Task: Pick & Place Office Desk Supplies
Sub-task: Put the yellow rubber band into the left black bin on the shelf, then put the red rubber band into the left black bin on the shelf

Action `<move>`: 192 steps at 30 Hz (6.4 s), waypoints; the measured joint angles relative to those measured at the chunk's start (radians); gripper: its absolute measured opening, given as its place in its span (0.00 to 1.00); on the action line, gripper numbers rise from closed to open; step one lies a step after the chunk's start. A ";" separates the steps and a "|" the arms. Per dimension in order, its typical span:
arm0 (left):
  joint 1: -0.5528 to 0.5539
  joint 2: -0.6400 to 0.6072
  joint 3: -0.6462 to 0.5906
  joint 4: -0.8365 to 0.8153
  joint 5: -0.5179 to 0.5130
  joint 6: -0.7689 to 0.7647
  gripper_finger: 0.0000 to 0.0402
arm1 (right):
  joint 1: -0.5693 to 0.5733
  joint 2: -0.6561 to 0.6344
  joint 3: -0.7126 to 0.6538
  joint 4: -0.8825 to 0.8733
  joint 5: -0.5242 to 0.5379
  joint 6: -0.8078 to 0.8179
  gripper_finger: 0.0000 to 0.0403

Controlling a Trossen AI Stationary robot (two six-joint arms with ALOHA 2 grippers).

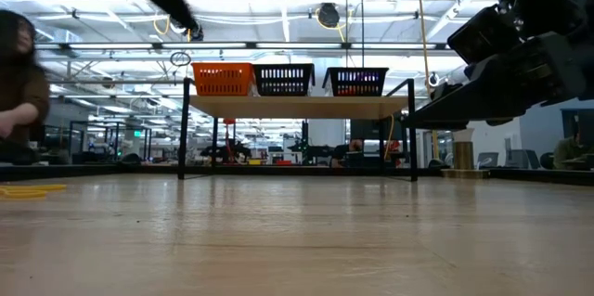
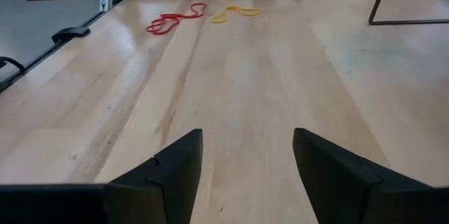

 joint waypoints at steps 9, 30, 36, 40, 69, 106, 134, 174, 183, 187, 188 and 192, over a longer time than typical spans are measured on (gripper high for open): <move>-0.396 -0.176 -0.301 0.115 -0.387 -0.514 0.22 | 0.001 0.000 0.000 0.009 0.002 -0.002 0.53; -0.464 -0.222 -0.633 0.245 0.096 -0.937 0.22 | 0.001 0.000 0.000 0.082 0.003 -0.031 0.53; -0.464 -0.222 -0.633 0.234 0.228 -0.927 0.22 | 0.001 0.000 0.000 0.067 0.003 -0.031 0.53; -0.457 -0.222 -0.633 0.178 0.252 -0.927 0.22 | 0.001 0.000 0.000 0.067 0.003 -0.027 0.53; -0.313 -0.221 -0.633 0.107 0.331 -0.589 0.22 | 0.001 0.000 0.000 0.063 0.004 -0.029 0.53; -0.252 -0.039 -0.529 0.233 0.122 -0.548 0.00 | 0.000 0.000 0.000 0.059 0.008 -0.029 0.53; 0.268 -0.040 -0.070 0.993 -0.281 0.793 0.00 | -0.001 0.000 0.000 0.060 0.009 -0.027 0.53; 0.725 0.114 -0.042 1.082 0.441 0.507 0.24 | -0.002 0.000 0.000 0.048 0.008 -0.030 0.53; 0.771 0.115 -0.042 1.050 0.440 0.331 0.49 | -0.002 0.000 0.000 0.043 0.008 -0.027 0.53; 0.786 0.115 -0.042 1.012 0.436 0.293 0.56 | -0.002 0.000 0.000 0.043 0.008 -0.027 0.53; 0.786 0.115 -0.042 1.007 0.453 0.295 0.57 | -0.002 0.000 0.000 0.043 0.008 -0.027 0.53; 0.770 0.100 -0.042 0.974 0.582 0.328 0.58 | -0.002 0.000 0.000 0.041 0.008 -0.027 0.53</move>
